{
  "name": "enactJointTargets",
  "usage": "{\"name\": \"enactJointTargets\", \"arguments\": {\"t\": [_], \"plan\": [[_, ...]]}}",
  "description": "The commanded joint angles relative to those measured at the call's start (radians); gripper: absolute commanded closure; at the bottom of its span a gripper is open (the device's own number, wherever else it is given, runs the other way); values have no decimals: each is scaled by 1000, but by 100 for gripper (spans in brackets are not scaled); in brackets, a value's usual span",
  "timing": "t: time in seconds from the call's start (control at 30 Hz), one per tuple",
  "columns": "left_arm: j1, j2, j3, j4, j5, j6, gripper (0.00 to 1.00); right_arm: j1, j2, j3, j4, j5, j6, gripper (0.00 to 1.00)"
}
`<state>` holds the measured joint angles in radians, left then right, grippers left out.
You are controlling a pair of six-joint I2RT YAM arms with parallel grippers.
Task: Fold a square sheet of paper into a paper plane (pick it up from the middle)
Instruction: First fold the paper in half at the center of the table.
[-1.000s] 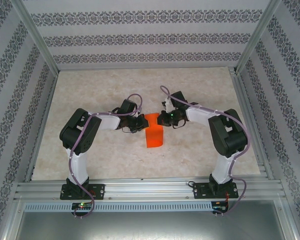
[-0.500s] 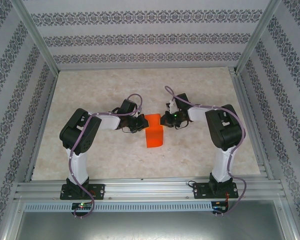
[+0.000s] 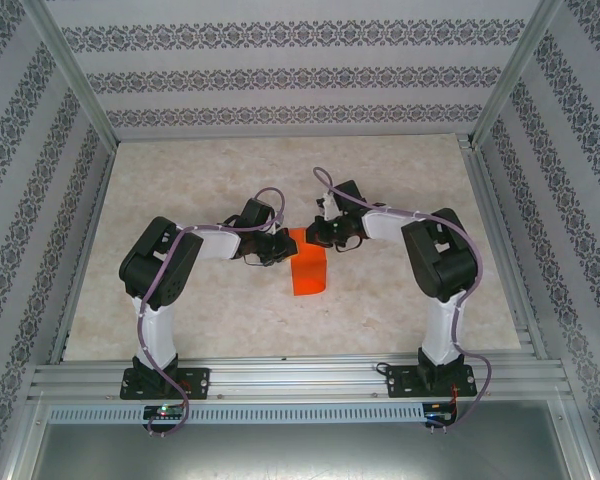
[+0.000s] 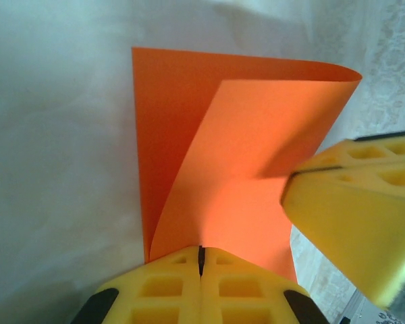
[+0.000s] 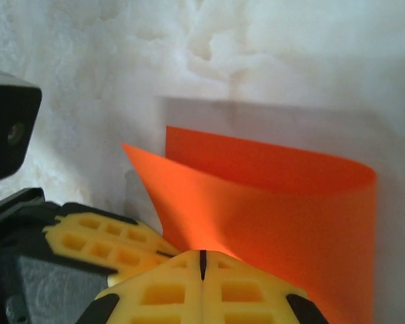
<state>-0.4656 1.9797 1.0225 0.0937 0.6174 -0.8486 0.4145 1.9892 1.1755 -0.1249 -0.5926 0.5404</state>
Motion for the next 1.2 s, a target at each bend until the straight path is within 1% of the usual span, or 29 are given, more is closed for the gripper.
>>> {"name": "enactJointTargets", "arguments": {"t": [0.0,0.2,0.33,0.43,0.6,0.67,0.77,0.87,0.97,1.03,1.17], "plan": [[-12,128,-91,-278,-192,18,100,-32,50,25,10,8,30,100],[-12,131,-96,-280,-194,20,100,-132,61,12,9,57,29,100],[-12,138,-91,-281,-194,23,100,-187,32,21,0,73,24,100],[-12,139,-91,-279,-193,23,100,-172,-4,29,-9,56,19,100],[-13,140,-91,-279,-192,26,100,-84,-33,-3,24,11,40,100],[-11,139,-91,-279,-194,26,100,-54,-23,-20,67,-6,69,100],[-12,142,-91,-279,-194,28,100,-30,23,1,66,-4,85,100],[-12,141,-91,-282,-197,31,100,-32,65,33,42,6,91,100],[-11,143,-95,-281,-198,32,100,-44,83,65,-7,53,76,100],[-13,143,-97,-278,-197,32,100,-66,95,76,-20,72,79,100],[-11,145,-100,-275,-200,34,100,-143,100,70,-13,92,101,100]]}}
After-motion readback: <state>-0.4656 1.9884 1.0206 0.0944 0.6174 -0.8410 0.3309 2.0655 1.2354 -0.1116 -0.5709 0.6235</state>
